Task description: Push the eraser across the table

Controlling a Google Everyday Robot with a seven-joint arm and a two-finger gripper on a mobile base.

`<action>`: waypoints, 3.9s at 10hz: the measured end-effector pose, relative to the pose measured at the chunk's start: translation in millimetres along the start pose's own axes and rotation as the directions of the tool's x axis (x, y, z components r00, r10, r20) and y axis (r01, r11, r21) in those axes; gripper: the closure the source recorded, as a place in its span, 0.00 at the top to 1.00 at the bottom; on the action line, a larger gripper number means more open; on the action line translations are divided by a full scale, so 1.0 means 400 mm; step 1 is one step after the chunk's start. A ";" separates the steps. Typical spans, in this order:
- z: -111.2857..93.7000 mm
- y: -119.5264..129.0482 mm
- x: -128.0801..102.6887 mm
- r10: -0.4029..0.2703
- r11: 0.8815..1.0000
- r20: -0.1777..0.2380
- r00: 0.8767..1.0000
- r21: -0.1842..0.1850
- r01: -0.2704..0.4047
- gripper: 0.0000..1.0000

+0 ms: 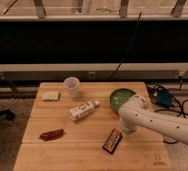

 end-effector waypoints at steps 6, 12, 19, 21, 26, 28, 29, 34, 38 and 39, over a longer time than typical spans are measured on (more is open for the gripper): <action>0.023 0.020 0.020 0.018 1.000 0.019 1.000 -0.021 -0.017 0.17; 0.038 0.017 -0.022 -0.021 0.999 0.041 0.999 -0.033 0.022 0.17; 0.037 0.011 -0.080 -0.082 0.996 0.055 0.995 -0.039 0.084 0.17; 0.035 0.014 -0.083 -0.092 0.995 0.055 0.994 -0.044 0.095 0.17; 0.035 0.016 -0.102 -0.119 0.991 0.052 0.992 -0.054 0.122 0.17; 0.036 0.017 -0.109 -0.131 0.989 0.051 0.990 -0.058 0.134 0.17; 0.036 0.017 -0.115 -0.140 0.988 0.051 0.989 -0.060 0.143 0.17; 0.036 0.018 -0.127 -0.162 0.984 0.047 0.986 -0.065 0.165 0.17; 0.034 0.018 -0.144 -0.179 0.981 0.046 0.983 -0.068 0.182 0.17; 0.034 0.018 -0.150 -0.184 0.980 0.045 0.982 -0.069 0.187 0.17</action>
